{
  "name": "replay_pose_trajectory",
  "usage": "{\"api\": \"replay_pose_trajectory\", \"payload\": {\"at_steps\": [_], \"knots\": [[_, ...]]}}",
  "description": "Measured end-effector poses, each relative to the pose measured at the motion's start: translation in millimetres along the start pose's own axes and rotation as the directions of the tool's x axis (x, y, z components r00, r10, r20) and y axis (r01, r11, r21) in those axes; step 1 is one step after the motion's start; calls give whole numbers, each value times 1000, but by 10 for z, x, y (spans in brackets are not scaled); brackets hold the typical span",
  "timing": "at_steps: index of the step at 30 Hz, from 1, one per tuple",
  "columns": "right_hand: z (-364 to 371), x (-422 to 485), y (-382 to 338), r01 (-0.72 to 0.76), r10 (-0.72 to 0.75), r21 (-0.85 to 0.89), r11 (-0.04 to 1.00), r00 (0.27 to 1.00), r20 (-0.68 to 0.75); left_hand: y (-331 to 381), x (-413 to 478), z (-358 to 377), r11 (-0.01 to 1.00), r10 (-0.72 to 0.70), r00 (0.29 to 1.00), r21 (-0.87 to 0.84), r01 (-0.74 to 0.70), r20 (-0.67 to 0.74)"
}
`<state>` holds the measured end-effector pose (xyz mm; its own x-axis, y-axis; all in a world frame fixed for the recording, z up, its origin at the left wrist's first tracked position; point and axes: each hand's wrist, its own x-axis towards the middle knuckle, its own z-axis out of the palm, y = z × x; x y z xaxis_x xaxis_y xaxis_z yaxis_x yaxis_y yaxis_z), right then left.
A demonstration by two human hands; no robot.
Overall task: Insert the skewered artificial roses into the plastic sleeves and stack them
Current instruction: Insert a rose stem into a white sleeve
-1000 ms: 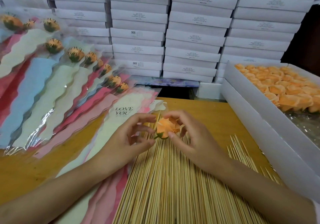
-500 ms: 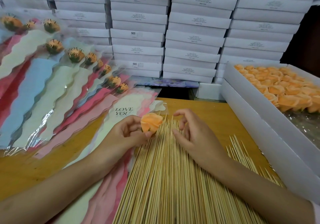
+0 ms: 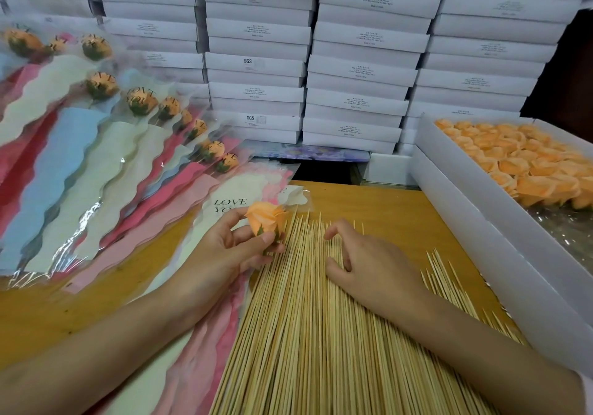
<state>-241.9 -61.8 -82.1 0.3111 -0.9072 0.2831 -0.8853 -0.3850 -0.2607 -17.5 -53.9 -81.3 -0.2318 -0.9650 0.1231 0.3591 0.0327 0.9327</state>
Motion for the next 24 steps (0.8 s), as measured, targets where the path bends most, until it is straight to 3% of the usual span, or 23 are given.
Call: {"api": "replay_pose_trajectory", "payload": {"at_steps": [11, 15, 20, 24], "knots": [[14, 2, 41, -4, 11, 176, 984, 999, -41, 8, -22, 22, 1000, 1, 1000, 26, -2, 17], [15, 21, 53, -1, 36, 315, 949, 994, -107, 24, -28, 34, 999, 3, 999, 45, -5, 36], [-39, 32, 33, -6, 122, 611, 792, 981, -148, 29, -24, 33, 1000, 0, 1000, 3, 0, 21], [-80, 38, -1, -75, 198, 763, 642, 978, -70, 24, -20, 24, 1000, 4, 999, 31, -5, 36]]}}
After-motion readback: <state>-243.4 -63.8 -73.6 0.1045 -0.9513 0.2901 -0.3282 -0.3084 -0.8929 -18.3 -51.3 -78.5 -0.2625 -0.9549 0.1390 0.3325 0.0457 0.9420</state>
